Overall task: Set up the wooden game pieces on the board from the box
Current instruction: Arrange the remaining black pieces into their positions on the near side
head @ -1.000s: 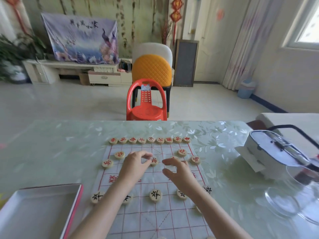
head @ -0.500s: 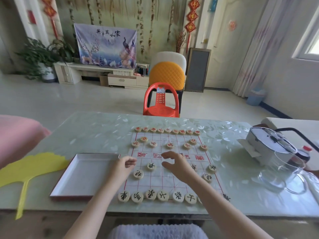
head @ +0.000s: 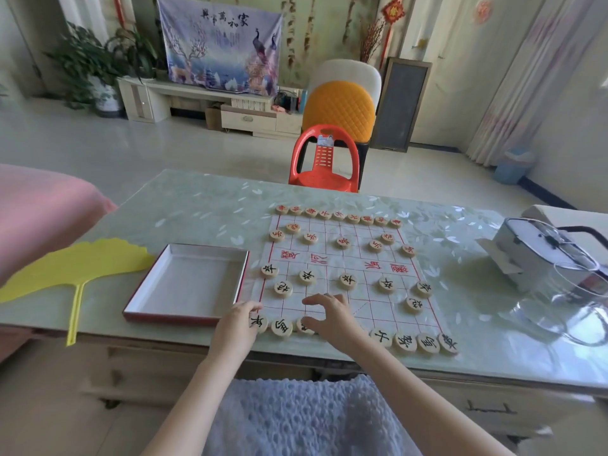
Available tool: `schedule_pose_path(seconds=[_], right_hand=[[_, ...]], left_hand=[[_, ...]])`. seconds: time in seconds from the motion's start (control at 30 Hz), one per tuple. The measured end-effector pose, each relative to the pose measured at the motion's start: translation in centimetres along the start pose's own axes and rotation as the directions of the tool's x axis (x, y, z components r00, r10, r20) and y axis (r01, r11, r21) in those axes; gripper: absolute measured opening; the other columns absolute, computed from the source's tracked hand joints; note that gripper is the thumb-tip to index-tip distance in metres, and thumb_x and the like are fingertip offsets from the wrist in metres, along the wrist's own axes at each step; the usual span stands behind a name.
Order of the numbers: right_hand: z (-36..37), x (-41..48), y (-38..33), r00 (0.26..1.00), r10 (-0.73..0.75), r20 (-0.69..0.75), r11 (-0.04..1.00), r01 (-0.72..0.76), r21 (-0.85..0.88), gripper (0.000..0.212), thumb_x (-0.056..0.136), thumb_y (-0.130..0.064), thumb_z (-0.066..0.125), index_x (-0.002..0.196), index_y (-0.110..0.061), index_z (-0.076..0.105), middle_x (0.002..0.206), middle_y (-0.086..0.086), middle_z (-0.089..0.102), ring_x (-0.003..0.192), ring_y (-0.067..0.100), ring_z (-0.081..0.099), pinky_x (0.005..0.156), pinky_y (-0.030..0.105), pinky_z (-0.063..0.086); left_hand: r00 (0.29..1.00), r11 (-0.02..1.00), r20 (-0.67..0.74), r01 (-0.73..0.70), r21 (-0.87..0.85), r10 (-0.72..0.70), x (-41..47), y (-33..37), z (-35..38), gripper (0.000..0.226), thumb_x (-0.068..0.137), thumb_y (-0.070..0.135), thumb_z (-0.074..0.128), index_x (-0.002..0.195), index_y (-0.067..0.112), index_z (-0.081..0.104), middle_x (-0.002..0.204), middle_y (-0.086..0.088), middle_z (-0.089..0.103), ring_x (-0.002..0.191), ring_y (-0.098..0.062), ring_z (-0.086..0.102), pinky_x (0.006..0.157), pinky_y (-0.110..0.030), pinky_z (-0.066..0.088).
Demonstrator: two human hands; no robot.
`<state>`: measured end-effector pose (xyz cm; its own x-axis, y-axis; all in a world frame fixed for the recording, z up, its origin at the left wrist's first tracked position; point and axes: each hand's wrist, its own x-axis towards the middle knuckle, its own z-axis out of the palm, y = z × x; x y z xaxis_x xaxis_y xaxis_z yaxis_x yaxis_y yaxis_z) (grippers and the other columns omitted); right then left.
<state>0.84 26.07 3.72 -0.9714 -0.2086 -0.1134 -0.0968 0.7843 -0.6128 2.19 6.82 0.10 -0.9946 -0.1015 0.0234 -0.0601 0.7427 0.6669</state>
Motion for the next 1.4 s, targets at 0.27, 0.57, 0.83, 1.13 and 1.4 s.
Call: schedule_pose_path(seconds=[0.27, 0.57, 0.83, 1.13, 1.4], right_hand=[[4.4, 1.7, 0.8, 0.995, -0.068, -0.078, 0.967, 0.046, -0.250, 0.065, 0.073, -0.064, 0.060, 0.122, -0.024, 0.048, 0.134, -0.003, 0.036, 0.129, 0.020, 0.021, 0.108, 0.032, 0.019], [7.2, 3.0, 0.8, 0.985, -0.065, -0.160, 0.956, 0.016, -0.292, 0.088, 0.047, -0.084, 0.029, 0.110, -0.025, 0.048, 0.136, -0.004, 0.024, 0.132, 0.018, 0.007, 0.113, 0.034, 0.012], [8.1, 3.5, 1.7, 0.990, -0.018, -0.142, 0.959, -0.024, -0.284, 0.061, 0.068, -0.066, 0.060, 0.110, -0.024, 0.049, 0.133, -0.004, 0.024, 0.128, 0.018, 0.007, 0.106, 0.032, 0.011], [8.3, 2.8, 2.1, 0.988, -0.146, -0.056, 0.958, 0.127, -0.256, 0.063, 0.079, -0.050, 0.044, 0.138, -0.035, 0.029, 0.143, -0.005, 0.019, 0.132, 0.022, 0.007, 0.106, 0.035, 0.008], [8.3, 3.6, 1.6, 0.992, -0.047, -0.115, 0.973, 0.020, -0.228, 0.065, 0.067, -0.064, 0.064, 0.114, -0.024, 0.046, 0.118, -0.005, 0.036, 0.113, 0.020, 0.027, 0.090, 0.030, 0.016]], left_hand=[[0.979, 0.937, -0.130, -0.106, 0.334, 0.157, 0.6, -2.3, 1.5, 0.040, 0.067, 0.024, 0.079, 0.105, 0.021, 0.067, 0.104, 0.005, 0.067, 0.106, -0.025, 0.053, 0.083, -0.036, 0.040], [0.977, 0.902, 0.091, -0.215, 0.373, 0.195, 3.1, -2.6, 0.8, 0.054, 0.081, 0.024, 0.065, 0.130, 0.034, 0.046, 0.130, 0.018, 0.048, 0.128, -0.011, 0.030, 0.093, -0.029, 0.018], [0.951, 0.899, 0.179, -0.300, 0.320, 0.254, 3.5, -3.3, 1.3, 0.051, 0.085, 0.015, 0.059, 0.131, 0.034, 0.046, 0.132, 0.019, 0.048, 0.124, -0.009, 0.035, 0.084, -0.025, 0.017], [0.980, 0.908, 0.038, -0.197, 0.370, 0.197, 3.2, -2.7, 1.4, 0.052, 0.076, 0.048, 0.066, 0.122, 0.027, 0.055, 0.111, 0.006, 0.054, 0.111, -0.015, 0.045, 0.092, -0.029, 0.030], [0.946, 0.881, 0.160, -0.322, 0.346, 0.283, 2.6, -3.1, 1.6, 0.051, 0.085, 0.017, 0.058, 0.133, 0.031, 0.045, 0.131, 0.015, 0.047, 0.122, -0.012, 0.037, 0.093, -0.027, 0.024]])
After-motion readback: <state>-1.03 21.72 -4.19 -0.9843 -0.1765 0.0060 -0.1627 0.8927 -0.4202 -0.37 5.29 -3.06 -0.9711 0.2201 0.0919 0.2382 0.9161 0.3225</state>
